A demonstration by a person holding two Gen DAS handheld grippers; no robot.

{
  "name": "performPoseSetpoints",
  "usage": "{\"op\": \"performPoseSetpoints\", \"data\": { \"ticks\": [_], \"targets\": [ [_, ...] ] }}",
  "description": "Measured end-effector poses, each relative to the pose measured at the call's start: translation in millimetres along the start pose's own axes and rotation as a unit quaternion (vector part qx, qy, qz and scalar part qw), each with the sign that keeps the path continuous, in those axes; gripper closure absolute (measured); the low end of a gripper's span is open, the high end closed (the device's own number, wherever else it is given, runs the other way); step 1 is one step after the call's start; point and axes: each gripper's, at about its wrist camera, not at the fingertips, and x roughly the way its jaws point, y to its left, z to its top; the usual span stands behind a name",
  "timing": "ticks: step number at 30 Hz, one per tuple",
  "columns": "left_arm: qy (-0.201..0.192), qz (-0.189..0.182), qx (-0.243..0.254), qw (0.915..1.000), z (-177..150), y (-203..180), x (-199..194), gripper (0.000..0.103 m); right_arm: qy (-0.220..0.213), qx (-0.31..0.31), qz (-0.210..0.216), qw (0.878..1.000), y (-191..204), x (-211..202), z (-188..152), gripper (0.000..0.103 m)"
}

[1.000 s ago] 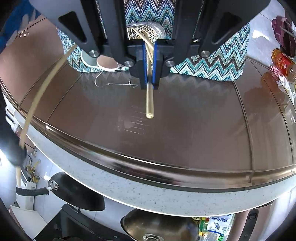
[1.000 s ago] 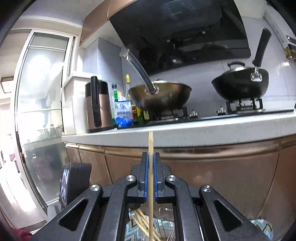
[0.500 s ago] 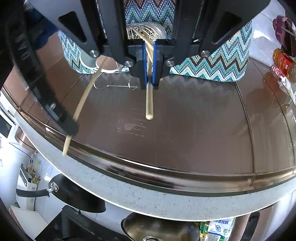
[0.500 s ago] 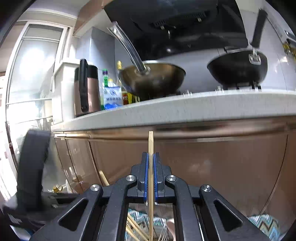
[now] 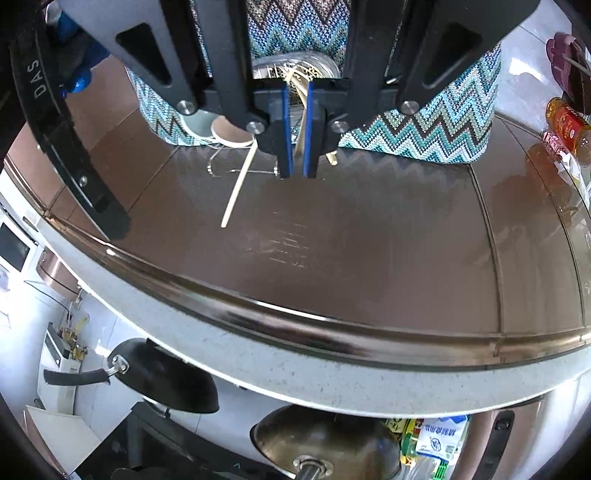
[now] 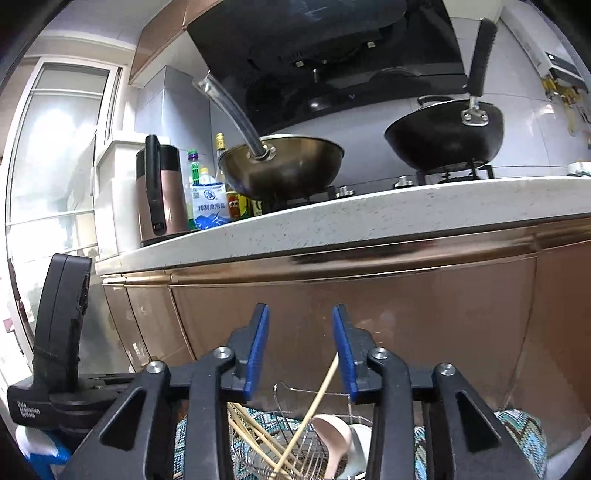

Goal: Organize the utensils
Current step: 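Lower the chopsticks into the cup and open both tools to release, then raise both open tools away from the wire-rack cup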

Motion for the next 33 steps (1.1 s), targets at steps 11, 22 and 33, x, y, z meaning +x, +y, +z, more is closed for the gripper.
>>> {"op": "performPoseSetpoints", "data": {
  "ticks": [11,22,33],
  "targets": [
    [-0.02,0.004,-0.005,0.9998,-7.2,3.4,-64.8,0.088,0.003,0.007,-0.014,1.0,4.3,-58.5,5.2,0.061],
    [-0.03,0.014,-0.007,0.9994,-39.2,13.0,-136.6,0.088,0.017,0.012,-0.022,1.0,17.5,-131.5,-5.4,0.059],
    [-0.04,0.033,-0.012,0.9986,-82.9,18.5,-196.1,0.077,0.023,0.035,-0.024,0.999,33.1,-198.0,-20.6,0.056]
  ]
}}
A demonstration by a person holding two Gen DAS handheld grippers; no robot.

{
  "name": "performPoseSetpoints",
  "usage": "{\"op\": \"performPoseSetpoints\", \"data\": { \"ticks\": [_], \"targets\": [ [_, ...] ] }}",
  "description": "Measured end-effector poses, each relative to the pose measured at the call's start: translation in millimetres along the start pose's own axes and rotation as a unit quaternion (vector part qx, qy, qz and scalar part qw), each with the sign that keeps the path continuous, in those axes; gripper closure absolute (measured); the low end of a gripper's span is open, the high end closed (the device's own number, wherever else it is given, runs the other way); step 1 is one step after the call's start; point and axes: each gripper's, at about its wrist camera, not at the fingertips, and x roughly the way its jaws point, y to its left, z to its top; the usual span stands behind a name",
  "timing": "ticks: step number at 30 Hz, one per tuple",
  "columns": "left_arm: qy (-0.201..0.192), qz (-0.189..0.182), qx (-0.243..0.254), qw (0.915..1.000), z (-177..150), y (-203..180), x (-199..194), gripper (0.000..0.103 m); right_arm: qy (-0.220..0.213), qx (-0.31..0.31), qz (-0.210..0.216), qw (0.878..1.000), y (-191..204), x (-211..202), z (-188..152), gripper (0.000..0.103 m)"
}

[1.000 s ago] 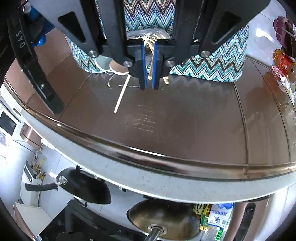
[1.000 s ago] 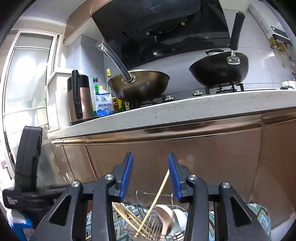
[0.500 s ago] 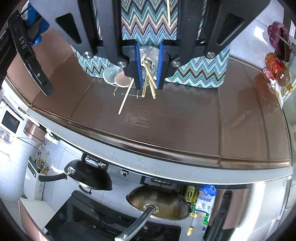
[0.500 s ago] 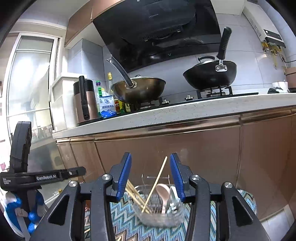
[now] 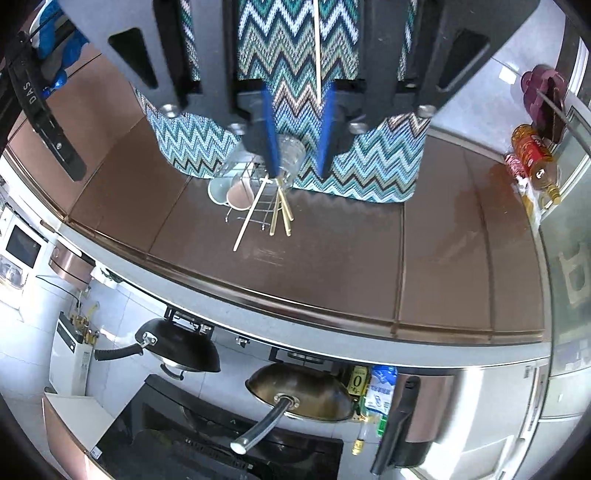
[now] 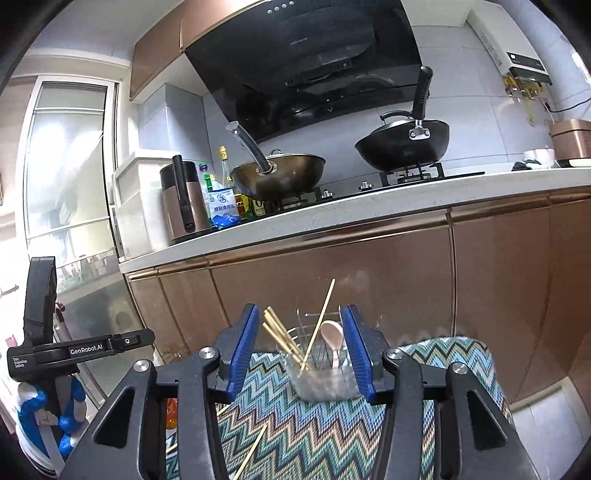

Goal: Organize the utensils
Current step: 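Raise both open tools away from the wire-rack cup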

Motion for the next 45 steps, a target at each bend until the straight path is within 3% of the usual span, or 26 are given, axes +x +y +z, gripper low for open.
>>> {"op": "performPoseSetpoints", "data": {
  "ticks": [2,8,27,36,45],
  "targets": [
    [-0.009,0.008,0.003,0.9999,-6.8,0.5,-11.5,0.069,0.003,-0.001,0.0,1.0,5.0,-10.8,-5.3,0.055],
    [-0.033,0.024,0.015,0.9991,-23.8,1.1,-40.5,0.062,0.004,-0.005,-0.003,1.0,14.7,-34.8,-13.7,0.049],
    [-0.089,0.094,0.065,0.9895,-59.7,-16.5,-102.6,0.06,0.005,0.002,-0.005,1.0,22.3,-66.4,-29.8,0.042],
    [-0.101,0.125,0.087,0.9831,-63.7,-22.1,-105.4,0.06,0.014,0.0,-0.007,1.0,23.0,-59.5,-34.9,0.042],
    [-0.091,0.13,0.089,0.9833,-61.4,-15.4,-87.8,0.06,0.04,0.003,-0.01,0.999,21.2,-38.7,-43.6,0.042]
  ]
}}
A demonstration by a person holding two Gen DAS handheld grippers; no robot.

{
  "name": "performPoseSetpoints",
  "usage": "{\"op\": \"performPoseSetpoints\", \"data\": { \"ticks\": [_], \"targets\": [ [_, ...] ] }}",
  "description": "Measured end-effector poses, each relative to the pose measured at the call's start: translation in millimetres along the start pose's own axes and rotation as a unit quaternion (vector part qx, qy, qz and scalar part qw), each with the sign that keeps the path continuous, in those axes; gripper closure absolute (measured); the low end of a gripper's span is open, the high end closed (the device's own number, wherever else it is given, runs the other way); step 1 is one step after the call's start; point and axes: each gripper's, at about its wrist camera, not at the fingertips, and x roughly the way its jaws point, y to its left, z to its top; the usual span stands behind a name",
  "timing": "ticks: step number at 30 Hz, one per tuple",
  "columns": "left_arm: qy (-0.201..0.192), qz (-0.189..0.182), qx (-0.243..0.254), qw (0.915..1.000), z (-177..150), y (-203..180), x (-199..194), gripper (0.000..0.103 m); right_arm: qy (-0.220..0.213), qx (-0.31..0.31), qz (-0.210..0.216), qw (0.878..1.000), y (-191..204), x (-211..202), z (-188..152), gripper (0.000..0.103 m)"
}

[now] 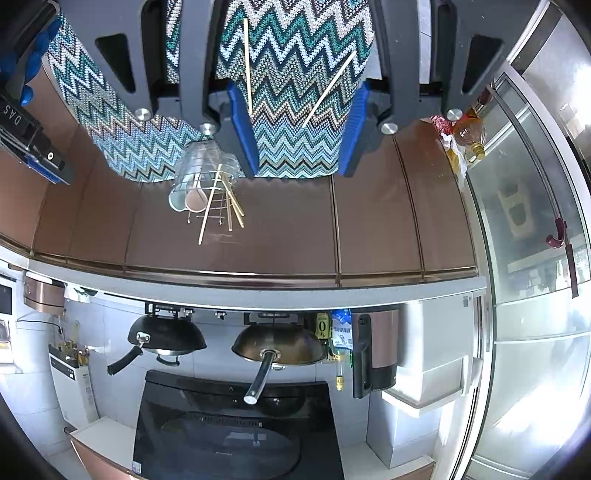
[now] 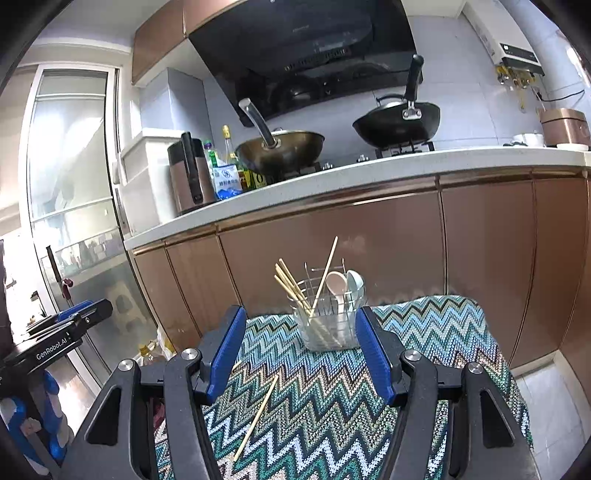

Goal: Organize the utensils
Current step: 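Raise both open tools away from the wire-rack cup, then lower both tools to the mat and grasp a bamboo chopstick with each tool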

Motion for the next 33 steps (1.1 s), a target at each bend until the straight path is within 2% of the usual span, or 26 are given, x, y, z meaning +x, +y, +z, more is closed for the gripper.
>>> {"op": "performPoseSetpoints", "data": {
  "ticks": [10,14,18,21,22,24,27,28,31,33],
  "targets": [
    [0.041,-0.002,-0.007,0.9991,-12.7,10.3,40.5,0.06,0.045,-0.003,-0.006,0.999,-1.9,35.9,-14.7,0.042],
    [0.079,-0.014,-0.006,0.9968,-15.9,22.4,68.8,0.06,0.076,-0.004,-0.006,0.997,-1.0,55.9,-19.2,0.042],
    [0.132,-0.037,-0.009,0.9905,-16.4,39.7,104.1,0.06,0.116,-0.008,0.001,0.993,4.6,81.6,-22.2,0.042],
    [0.185,-0.077,-0.021,0.9795,-18.1,51.8,136.2,0.06,0.162,-0.005,0.019,0.987,10.8,111.2,-24.4,0.043],
    [0.211,-0.103,-0.026,0.9718,-19.7,55.2,151.9,0.06,0.177,-0.002,0.026,0.984,12.3,120.2,-26.0,0.045],
    [0.253,-0.13,-0.02,0.9584,-24.5,58.6,177.7,0.06,0.216,0.005,0.046,0.975,16.1,145.1,-29.0,0.051],
    [0.298,-0.139,0.005,0.9445,-34.6,58.6,210.1,0.061,0.268,0.011,0.065,0.961,22.0,182.1,-36.6,0.062],
    [0.319,-0.14,0.011,0.9373,-40.4,58.9,224.4,0.061,0.287,0.012,0.069,0.955,24.1,196.2,-41.0,0.066],
    [0.357,-0.156,0.015,0.9208,-52.8,56.0,251.5,0.062,0.337,0.013,0.076,0.938,29.2,233.6,-54.5,0.071],
    [0.378,-0.159,0.018,0.912,-60.1,53.2,266.2,0.067,0.366,0.014,0.082,0.927,33.3,253.3,-64.0,0.073]
  ]
}}
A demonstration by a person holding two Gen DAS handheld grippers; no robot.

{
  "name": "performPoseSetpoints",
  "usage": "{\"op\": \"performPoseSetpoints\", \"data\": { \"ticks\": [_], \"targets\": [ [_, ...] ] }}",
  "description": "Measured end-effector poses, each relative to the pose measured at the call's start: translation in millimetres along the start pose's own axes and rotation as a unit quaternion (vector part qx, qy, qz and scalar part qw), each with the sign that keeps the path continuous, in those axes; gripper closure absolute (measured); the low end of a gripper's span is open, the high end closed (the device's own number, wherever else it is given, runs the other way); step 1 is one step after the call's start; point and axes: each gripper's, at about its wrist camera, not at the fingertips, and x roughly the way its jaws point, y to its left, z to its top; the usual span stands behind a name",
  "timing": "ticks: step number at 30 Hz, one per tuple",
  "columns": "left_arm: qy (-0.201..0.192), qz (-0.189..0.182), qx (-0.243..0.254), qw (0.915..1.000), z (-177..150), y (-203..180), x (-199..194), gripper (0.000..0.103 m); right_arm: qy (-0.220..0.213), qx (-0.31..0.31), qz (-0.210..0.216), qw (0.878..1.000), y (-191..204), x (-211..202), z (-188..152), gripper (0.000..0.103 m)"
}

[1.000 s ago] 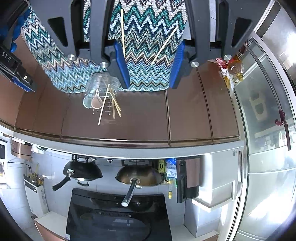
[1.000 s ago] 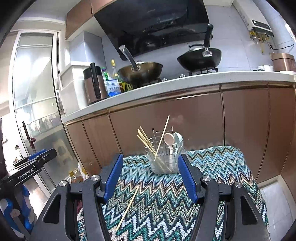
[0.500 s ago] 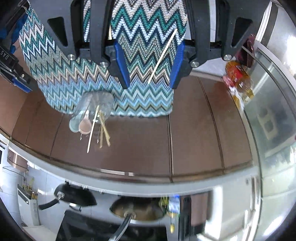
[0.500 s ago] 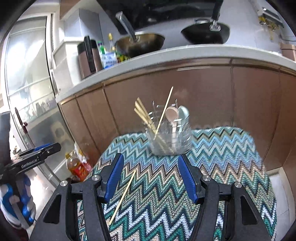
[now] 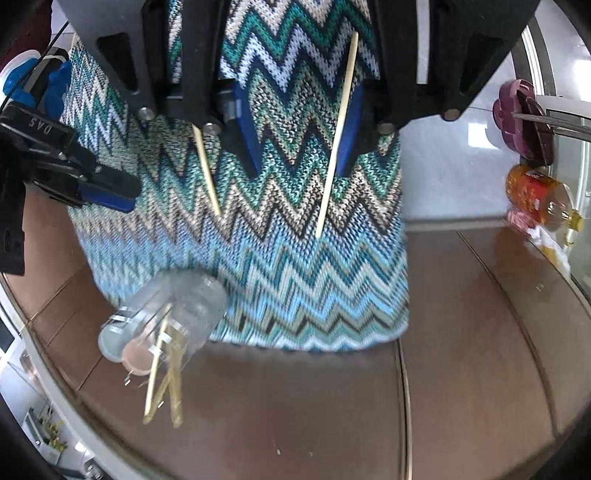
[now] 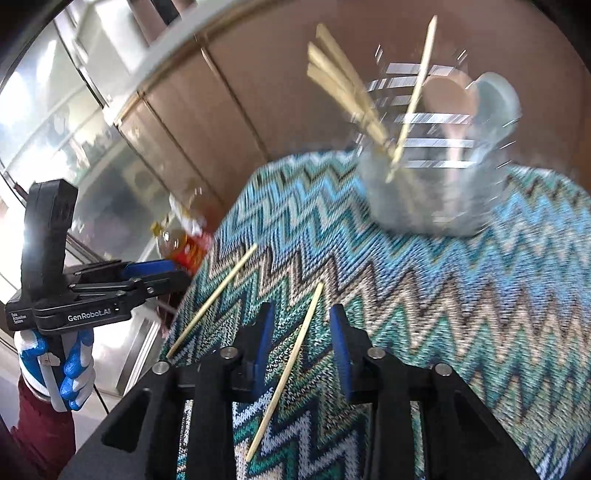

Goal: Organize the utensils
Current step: 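Lower both tools to the mat and grasp a bamboo chopstick with each tool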

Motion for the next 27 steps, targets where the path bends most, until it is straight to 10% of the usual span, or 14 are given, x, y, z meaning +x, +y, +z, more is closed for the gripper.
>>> {"op": "performPoseSetpoints", "data": {
  "ticks": [9,27],
  "targets": [
    [0.064,0.027,0.012,0.9975,12.8,12.3,54.5,0.078,0.086,0.002,-0.007,0.996,0.9,63.4,12.2,0.079],
    [0.083,0.044,0.031,0.9951,11.1,22.5,85.9,0.097,0.124,-0.019,-0.058,0.99,5.2,107.6,24.5,0.09]
  ]
}}
